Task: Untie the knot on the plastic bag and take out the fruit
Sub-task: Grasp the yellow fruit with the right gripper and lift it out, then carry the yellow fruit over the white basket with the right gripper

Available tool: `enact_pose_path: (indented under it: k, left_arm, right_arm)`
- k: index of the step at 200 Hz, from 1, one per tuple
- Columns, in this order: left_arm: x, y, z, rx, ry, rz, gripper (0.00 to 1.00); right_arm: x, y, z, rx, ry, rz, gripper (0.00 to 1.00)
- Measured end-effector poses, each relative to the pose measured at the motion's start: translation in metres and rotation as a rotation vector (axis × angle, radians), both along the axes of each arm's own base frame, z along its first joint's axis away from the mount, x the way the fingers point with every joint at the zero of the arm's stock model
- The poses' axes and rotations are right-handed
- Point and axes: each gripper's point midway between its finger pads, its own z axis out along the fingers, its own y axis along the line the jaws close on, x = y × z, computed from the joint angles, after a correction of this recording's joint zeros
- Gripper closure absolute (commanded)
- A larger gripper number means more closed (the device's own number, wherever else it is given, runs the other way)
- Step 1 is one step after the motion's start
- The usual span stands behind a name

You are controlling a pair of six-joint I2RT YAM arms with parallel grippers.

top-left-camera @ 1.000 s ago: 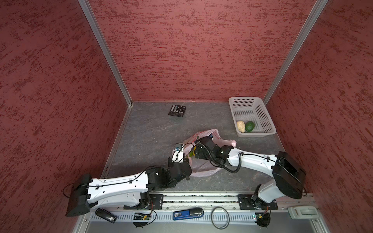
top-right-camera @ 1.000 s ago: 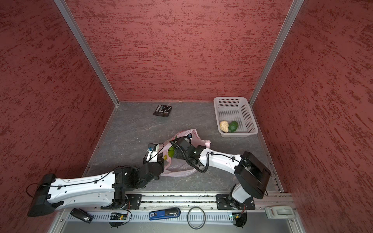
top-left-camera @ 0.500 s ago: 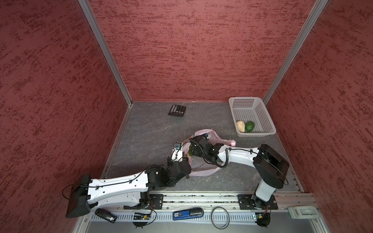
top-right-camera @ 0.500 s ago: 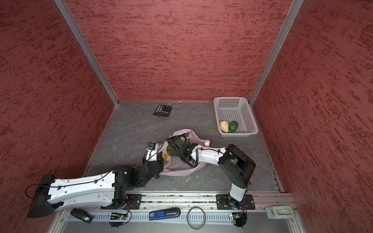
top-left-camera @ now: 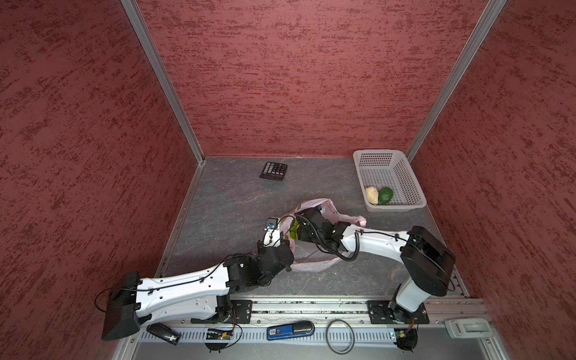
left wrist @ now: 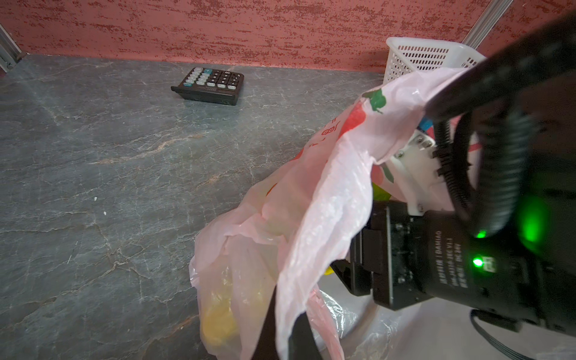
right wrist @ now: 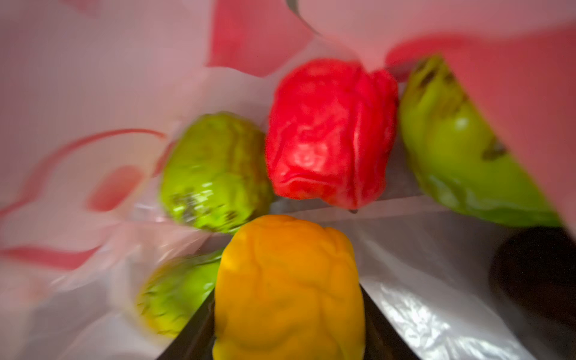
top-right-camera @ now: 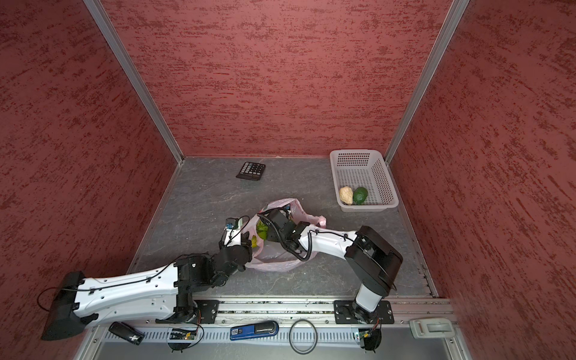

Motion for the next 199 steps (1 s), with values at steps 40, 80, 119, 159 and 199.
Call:
enact_pose_path:
  k: [40,80,119,159,199]
  left_arm:
    - [0.006,0.004,0.003,-0.017,-0.007,0.023,1.00]
    - [0.010,0.005,0.005,-0.019,-0.009,0.025,1.00]
    - [0.010,0.004,0.005,-0.024,-0.009,0.023,1.00]
    - [0.010,0.004,0.005,-0.025,-0.005,0.018,1.00]
    - [0.010,0.001,0.004,-0.024,-0.002,0.007,1.00]
  right_arm:
    - [-0.016,0.001,0.038,0.064,-0.015,0.057,0.51]
    - [-0.037,-0.004,0.059,0.084,0.007,0.106,0.51]
    - [-0.046,-0.003,0.105,0.130,-0.014,0.136,0.51]
    - [-0.044,-0.006,0.179,0.193,-0.093,0.154,0.51]
    - [-0.010,-0.033,0.236,0.229,-0.186,0.108,0.51]
